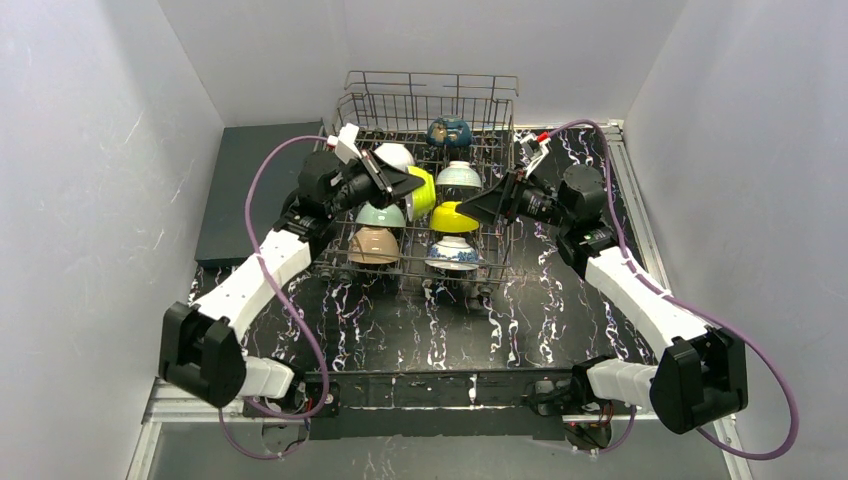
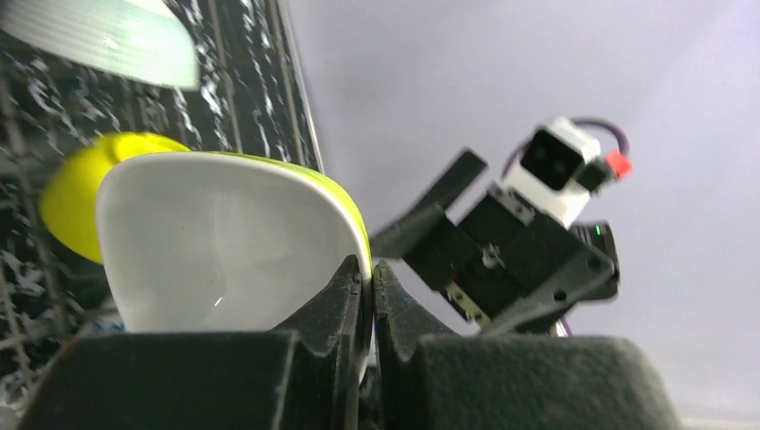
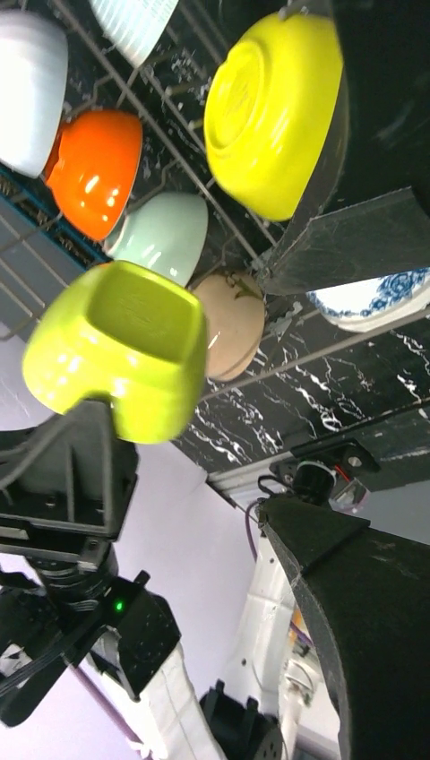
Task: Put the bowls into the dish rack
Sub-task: Turn the bowl upside down on the dish rack.
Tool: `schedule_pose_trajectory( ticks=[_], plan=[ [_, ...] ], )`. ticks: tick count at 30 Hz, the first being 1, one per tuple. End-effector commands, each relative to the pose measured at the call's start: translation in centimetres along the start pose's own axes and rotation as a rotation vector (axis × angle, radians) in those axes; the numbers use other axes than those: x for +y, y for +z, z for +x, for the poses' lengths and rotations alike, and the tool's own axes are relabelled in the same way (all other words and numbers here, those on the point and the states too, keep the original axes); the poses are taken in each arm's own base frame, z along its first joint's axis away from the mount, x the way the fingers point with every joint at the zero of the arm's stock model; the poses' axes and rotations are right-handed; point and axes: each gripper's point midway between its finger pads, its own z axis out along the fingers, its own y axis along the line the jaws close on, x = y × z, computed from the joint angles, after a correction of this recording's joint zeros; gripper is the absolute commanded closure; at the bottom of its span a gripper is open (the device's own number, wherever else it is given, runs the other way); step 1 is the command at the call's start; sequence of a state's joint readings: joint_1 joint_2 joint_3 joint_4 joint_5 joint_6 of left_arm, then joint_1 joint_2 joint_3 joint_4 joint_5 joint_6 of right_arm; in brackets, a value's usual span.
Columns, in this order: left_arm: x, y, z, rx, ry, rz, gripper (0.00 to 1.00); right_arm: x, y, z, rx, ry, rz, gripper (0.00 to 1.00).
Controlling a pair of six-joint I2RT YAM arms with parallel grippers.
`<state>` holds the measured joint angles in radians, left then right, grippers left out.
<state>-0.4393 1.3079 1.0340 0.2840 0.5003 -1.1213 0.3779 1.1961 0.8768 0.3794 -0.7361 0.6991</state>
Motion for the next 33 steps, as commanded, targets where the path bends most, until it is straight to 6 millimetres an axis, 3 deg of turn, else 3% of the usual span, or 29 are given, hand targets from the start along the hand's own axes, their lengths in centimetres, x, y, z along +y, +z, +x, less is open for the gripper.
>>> schedule_pose_trajectory(
  ticks=[1, 9, 13, 21, 26, 33],
  plan=[
    [-1.7, 1.0, -5.6, -0.157, 0.081, 0.033, 1.00, -2.5, 0.0, 0.1, -0.026, -0.032, 0.091, 0.08],
    [2.8, 3.9, -14.3, -0.328, 0.104, -0.009, 1.00, -4.6, -0.5, 1.2, 0.000, -0.065, 0.179, 0.03],
    [4.8, 6.1, -17.6, -0.360, 0.109, 0.021, 1.00, -5.2, -0.8, 2.0, 0.020, -0.069, 0.199, 0.01],
    [6.5, 10.3, -21.8, -0.386, 0.117, 0.086, 1.00, -5.8, -1.1, 2.3, 0.039, -0.087, 0.227, 0.01],
    [6.7, 11.6, -24.2, -0.438, 0.163, 0.094, 1.00, -6.1, -1.3, 2.5, 0.056, -0.100, 0.238, 0.01],
    [9.5, 13.0, -26.7, -0.481, 0.179, 0.071, 1.00, -6.7, -1.4, 3.9, 0.090, -0.078, 0.240, 0.01]
  ],
)
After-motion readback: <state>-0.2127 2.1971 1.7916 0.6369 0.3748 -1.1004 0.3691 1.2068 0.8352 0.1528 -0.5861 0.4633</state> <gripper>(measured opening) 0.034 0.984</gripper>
